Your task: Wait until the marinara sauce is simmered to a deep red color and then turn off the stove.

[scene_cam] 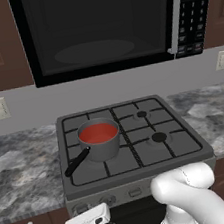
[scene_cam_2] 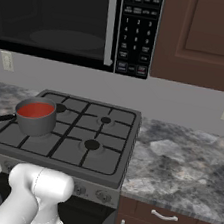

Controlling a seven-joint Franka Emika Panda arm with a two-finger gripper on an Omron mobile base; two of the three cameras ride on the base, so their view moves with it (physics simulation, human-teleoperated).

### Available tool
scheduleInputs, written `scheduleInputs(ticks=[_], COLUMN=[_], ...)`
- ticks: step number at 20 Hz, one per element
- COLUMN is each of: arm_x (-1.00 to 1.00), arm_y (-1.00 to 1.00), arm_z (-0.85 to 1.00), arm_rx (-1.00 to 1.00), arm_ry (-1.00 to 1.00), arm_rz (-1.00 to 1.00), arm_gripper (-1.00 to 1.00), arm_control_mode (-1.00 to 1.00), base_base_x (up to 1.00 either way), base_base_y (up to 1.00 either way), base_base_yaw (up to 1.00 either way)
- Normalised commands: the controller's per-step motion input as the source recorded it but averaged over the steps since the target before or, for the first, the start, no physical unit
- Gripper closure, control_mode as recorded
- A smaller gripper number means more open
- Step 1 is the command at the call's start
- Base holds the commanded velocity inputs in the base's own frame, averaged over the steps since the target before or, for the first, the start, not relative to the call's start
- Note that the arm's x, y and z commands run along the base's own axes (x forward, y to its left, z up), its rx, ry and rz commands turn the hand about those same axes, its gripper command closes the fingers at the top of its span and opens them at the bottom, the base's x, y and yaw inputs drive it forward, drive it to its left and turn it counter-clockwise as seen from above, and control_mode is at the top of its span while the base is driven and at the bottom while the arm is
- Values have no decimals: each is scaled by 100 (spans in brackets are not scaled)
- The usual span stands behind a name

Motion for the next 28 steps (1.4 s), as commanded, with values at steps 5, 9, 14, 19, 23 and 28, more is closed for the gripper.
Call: scheduleInputs(ticks=[5,9,14,19,23,28], arm_x=[-11,-15,-15,-14,-13,-15], arm_y=[0,0,0,0,0,0], arm_z=[0,0,0,0,0,0], arm_rx=[9,8,9,11,14,13], arm_ry=[0,1,3,5,6,3], arm_rz=[0,0,0,0,0,0], arm_gripper=[100,100,100,100,100,100], arm_control_mode=[-100,-100,-100,-100,-100,-100], base_base_x=[0,0,0,0,0,0], base_base_y=[0,0,0,0,0,0], base_base_yaw=[0,0,0,0,0,0])
